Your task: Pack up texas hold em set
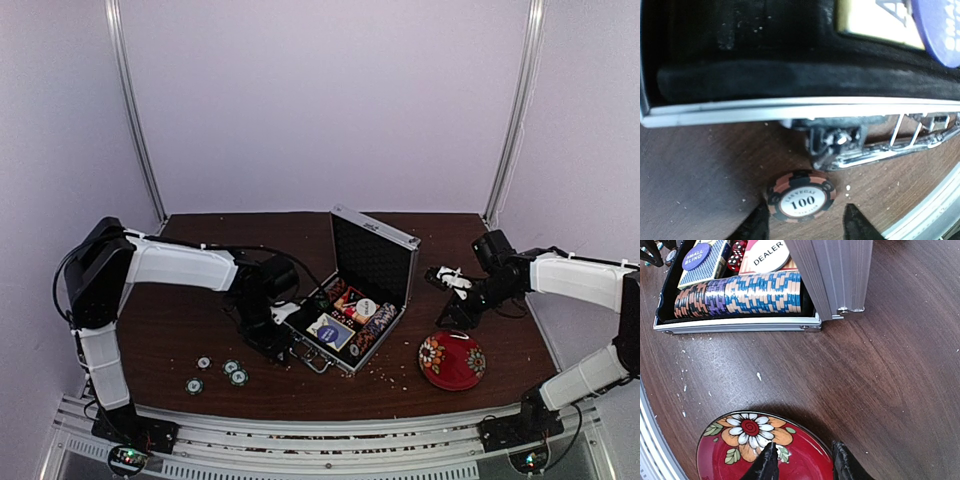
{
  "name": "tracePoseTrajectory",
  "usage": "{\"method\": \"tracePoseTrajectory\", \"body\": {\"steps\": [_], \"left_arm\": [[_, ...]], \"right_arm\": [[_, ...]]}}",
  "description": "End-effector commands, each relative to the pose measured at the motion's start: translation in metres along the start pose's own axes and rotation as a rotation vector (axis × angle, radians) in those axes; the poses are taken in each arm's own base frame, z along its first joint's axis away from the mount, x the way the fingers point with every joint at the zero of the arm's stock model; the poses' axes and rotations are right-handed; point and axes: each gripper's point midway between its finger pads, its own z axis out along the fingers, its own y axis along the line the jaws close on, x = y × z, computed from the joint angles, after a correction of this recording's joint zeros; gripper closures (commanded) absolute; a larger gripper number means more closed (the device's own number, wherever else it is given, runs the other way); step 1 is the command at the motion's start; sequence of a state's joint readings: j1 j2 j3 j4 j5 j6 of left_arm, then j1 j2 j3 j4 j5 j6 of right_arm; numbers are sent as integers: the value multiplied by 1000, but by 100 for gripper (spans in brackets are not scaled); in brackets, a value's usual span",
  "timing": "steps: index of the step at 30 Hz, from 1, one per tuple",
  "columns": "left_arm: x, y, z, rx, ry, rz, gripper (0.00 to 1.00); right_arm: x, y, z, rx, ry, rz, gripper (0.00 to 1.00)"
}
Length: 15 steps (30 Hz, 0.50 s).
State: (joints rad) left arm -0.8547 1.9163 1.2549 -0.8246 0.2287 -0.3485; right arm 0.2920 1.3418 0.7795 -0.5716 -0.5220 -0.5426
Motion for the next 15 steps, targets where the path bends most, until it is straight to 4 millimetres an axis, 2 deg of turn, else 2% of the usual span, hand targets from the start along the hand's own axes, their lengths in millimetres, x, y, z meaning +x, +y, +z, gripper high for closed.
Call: {"method": "tracePoseTrajectory", "body": {"steps": [1, 4, 6, 10, 15], "left_arm": [[-9, 1, -19, -44, -51, 25, 43], [-19, 7, -46, -101, -136, 16, 35], [-16, 22, -57, -175, -162, -25, 33], [10, 61, -68, -277, -151, -150, 33], [46, 88, -73, -272, -144, -308, 32]], "right_arm": [[-9, -4, -5, 26, -15, -10, 63], [-10, -4, -8, 33, -23, -15, 63], [-11, -4, -10, 39, -30, -19, 63], [-15, -5, -14, 52, -47, -26, 63], [-17, -3, -15, 41, -57, -27, 64]]}}
